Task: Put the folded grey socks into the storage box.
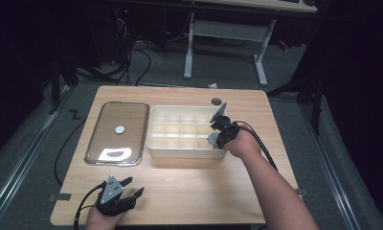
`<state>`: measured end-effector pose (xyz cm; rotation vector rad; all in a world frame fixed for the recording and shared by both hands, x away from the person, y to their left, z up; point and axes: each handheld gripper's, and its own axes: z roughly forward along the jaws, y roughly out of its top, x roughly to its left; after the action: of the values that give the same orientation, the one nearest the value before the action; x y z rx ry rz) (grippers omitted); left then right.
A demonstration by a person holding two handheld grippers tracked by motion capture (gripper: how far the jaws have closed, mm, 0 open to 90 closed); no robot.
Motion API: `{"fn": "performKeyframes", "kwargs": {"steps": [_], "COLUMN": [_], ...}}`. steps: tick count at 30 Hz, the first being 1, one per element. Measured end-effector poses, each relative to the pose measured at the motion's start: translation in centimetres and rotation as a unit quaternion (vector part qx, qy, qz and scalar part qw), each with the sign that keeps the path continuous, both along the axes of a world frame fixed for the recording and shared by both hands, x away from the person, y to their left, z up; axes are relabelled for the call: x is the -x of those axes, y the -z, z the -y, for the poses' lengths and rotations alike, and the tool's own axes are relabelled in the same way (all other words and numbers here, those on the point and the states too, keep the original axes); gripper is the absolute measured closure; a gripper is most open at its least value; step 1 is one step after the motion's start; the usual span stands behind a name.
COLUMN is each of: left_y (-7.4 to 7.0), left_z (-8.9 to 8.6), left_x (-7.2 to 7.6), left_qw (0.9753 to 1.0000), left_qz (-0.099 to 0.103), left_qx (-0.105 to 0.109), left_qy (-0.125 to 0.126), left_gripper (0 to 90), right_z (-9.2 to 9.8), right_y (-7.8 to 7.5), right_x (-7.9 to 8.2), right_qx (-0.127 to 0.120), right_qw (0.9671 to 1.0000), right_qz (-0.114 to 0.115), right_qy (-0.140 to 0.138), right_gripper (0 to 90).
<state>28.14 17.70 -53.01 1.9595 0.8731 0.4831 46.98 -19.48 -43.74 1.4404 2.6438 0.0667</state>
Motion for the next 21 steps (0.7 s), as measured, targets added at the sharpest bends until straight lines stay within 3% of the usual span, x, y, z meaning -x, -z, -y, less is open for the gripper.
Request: {"fn": "performKeyframes", "kwargs": {"steps": [20, 21], "left_y": [0.0, 0.0], "left_z": [0.0, 0.0], "left_x": [0.0, 0.0], "left_qw": [1.0, 1.0], "left_qz": [-0.004, -0.004], "left_qx": [0.006, 0.006], "left_qy": [0.001, 0.001], "left_gripper": [42.2, 42.2], "right_z": [0.0, -0.1], "right_y": [2.3, 2.4], "right_x": [-1.1, -1.0], "right_qx": [-0.007, -0.01], "right_qw": [0.9989, 0.9987], "right_qz": [-0.045, -0.049], "right_qy": [-0.01, 0.006], "right_gripper": [73.6, 73.6]}}
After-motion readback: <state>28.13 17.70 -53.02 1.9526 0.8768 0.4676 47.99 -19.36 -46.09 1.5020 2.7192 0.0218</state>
